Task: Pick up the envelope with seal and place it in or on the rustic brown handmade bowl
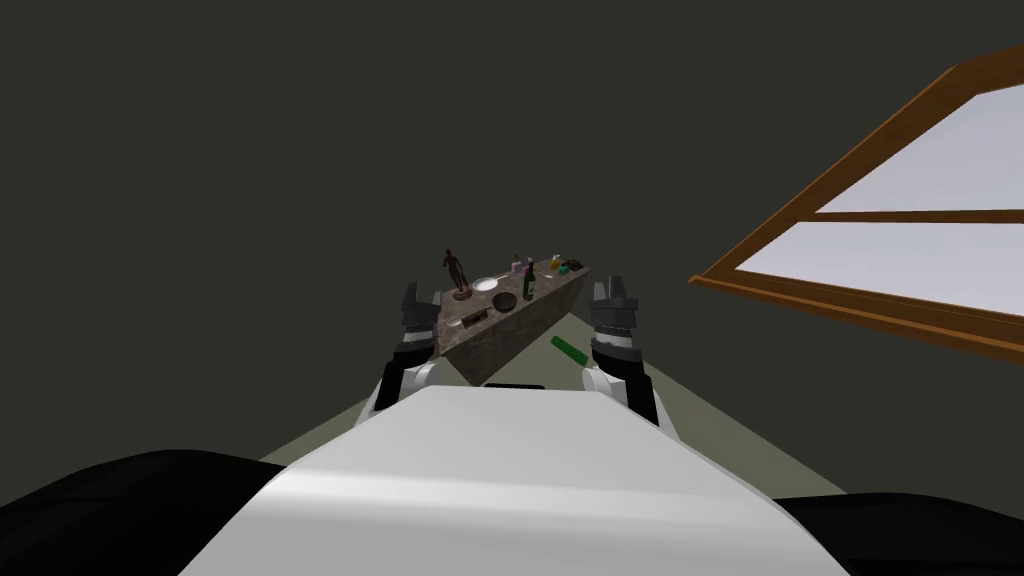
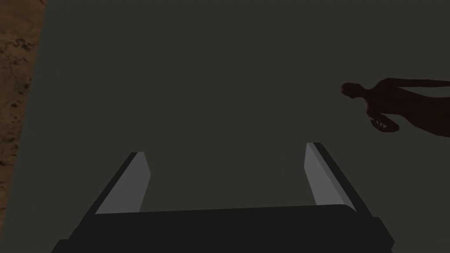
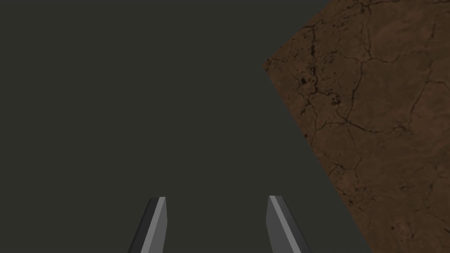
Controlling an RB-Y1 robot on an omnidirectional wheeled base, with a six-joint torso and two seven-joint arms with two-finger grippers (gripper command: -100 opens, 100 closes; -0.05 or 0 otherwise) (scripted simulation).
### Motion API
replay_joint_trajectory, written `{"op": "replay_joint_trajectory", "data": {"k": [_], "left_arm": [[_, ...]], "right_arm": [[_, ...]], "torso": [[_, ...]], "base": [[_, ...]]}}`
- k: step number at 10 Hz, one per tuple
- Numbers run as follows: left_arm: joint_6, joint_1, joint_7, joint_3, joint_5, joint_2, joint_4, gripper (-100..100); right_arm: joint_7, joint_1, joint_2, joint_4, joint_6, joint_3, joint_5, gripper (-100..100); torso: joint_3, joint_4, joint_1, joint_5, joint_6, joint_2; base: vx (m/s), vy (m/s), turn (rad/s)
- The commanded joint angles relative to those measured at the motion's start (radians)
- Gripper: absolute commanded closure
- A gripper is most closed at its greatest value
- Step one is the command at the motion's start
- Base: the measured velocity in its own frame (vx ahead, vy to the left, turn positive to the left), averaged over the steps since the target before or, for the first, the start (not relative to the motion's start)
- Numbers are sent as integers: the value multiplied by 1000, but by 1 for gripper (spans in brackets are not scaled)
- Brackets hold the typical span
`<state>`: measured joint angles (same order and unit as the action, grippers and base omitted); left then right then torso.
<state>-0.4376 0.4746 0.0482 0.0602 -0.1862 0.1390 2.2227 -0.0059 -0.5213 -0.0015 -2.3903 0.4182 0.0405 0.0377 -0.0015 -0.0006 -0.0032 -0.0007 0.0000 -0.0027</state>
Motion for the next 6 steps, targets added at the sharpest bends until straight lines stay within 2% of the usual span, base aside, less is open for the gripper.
{"op": "replay_joint_trajectory", "data": {"k": [1,2,3,5,6], "left_arm": [[49,-6,29,-1,-39,38,-3,-100],[75,-13,49,-1,-67,62,-5,-100],[84,-13,49,-1,-67,62,-5,-100],[146,-29,93,0,-132,111,-8,-100],[163,-29,93,0,-132,111,-8,-100]], "right_arm": [[0,0,0,0,0,0,0,0],[0,0,0,0,0,0,0,0],[0,0,0,0,0,0,0,0],[0,0,0,0,0,0,0,0],[0,0,0,0,0,0,0,0]], "torso": [[0,0,0,0,0,0],[0,0,-1,0,0,-1],[-1,0,-1,0,0,-1],[0,0,0,0,0,1],[0,0,-1,0,0,0]], "base": [[51,-70,50],[56,-67,66],[29,-48,26],[31,-60,57],[32,-57,29]]}}
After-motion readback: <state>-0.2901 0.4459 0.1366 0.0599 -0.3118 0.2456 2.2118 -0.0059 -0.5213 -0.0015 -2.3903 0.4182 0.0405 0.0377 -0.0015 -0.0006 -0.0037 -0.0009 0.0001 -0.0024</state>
